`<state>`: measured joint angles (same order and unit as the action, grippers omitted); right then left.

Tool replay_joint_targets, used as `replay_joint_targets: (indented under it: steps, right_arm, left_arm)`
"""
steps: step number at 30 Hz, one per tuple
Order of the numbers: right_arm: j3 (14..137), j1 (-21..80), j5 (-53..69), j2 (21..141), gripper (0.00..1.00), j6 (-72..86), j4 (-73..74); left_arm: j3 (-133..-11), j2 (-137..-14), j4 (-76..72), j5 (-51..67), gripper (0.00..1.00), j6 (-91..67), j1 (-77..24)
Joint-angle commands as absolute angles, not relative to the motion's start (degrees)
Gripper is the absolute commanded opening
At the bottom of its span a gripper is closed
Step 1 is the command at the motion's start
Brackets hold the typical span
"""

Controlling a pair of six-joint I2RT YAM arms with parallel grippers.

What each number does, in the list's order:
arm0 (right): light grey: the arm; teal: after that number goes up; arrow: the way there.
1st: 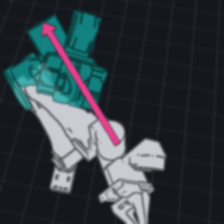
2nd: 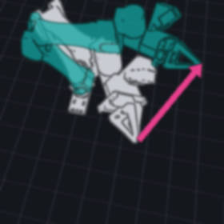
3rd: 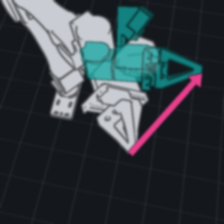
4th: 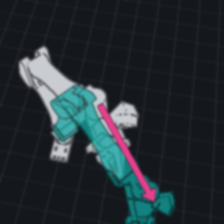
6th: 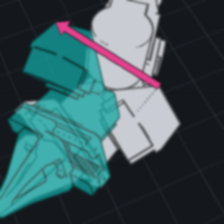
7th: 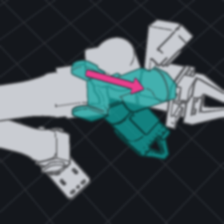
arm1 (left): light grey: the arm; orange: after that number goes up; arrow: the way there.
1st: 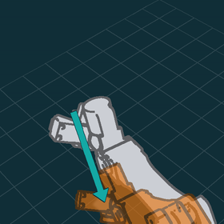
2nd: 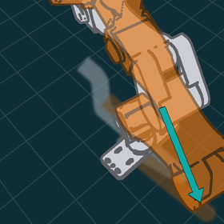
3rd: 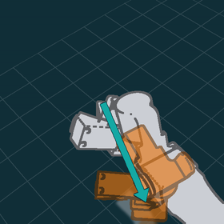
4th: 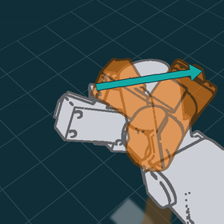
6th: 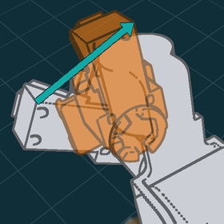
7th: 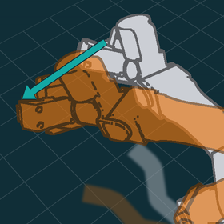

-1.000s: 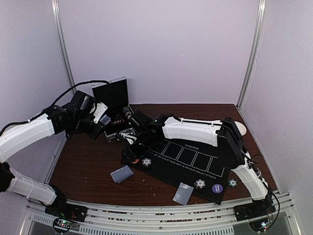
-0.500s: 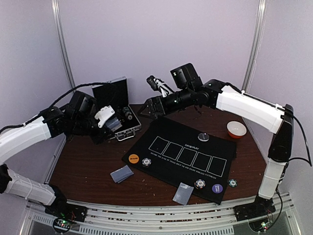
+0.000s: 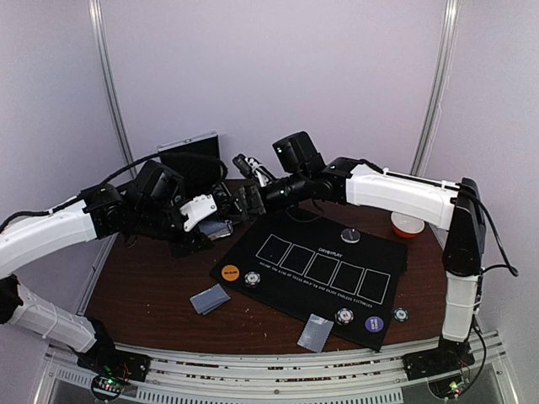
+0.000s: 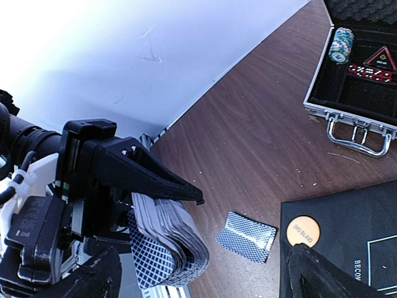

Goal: Distribute texas hold em gaming equipment
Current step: Pick up the poker card from the face-down deck piles.

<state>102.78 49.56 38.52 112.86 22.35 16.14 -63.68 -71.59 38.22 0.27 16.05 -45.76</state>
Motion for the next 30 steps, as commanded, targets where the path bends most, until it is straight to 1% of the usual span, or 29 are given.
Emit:
replay_joint_targets:
  steps: [1, 5, 7, 11, 13, 15, 17, 27, 30]
  right_arm:
    - [102.83, 50.51, 43.18, 114.6, 0.95, 22.51, 14.74]
    - [104.29, 50.97, 42.42, 117.24, 0.89, 24.73, 12.35]
    - [106.05, 51.05, 41.57, 118.85, 0.85, 24.67, 13.2]
    - [108.12, 51.19, 41.13, 120.32, 0.81, 23.62, 15.44]
    - [108.01, 51.07, 40.61, 119.71, 0.75, 22.34, 16.92]
    - [106.8, 50.54, 39.99, 118.52, 0.63, 21.84, 17.6]
    - [105.41, 49.82, 39.36, 117.24, 0.56, 21.88, 18.13]
    - [105.12, 49.19, 38.68, 115.12, 0.42, 20.0, 21.7]
    - [105.31, 49.16, 39.36, 114.78, 0.33, 20.0, 22.02]
  left_arm:
    - [-65.48, -71.71, 37.44, 1.19, 0.4, 16.61, -45.98]
    - [-65.64, -71.86, 37.35, 1.57, 0.4, 16.5, -45.97]
    - [-65.65, -71.73, 37.11, 1.5, 0.4, 16.37, -45.97]
    - [-65.59, -71.67, 37.08, 1.58, 0.4, 16.26, -46.01]
    - [-65.29, -71.62, 37.09, 1.37, 0.4, 16.34, -45.97]
    - [-64.86, -71.43, 37.09, 1.16, 0.4, 16.39, -45.97]
    - [-64.32, -71.19, 36.94, 1.07, 0.4, 16.52, -45.98]
    - [-63.72, -70.97, 36.83, -0.21, 0.4, 16.6, -45.97]
    - [-63.57, -71.06, 36.82, -0.56, 0.4, 16.52, -45.97]
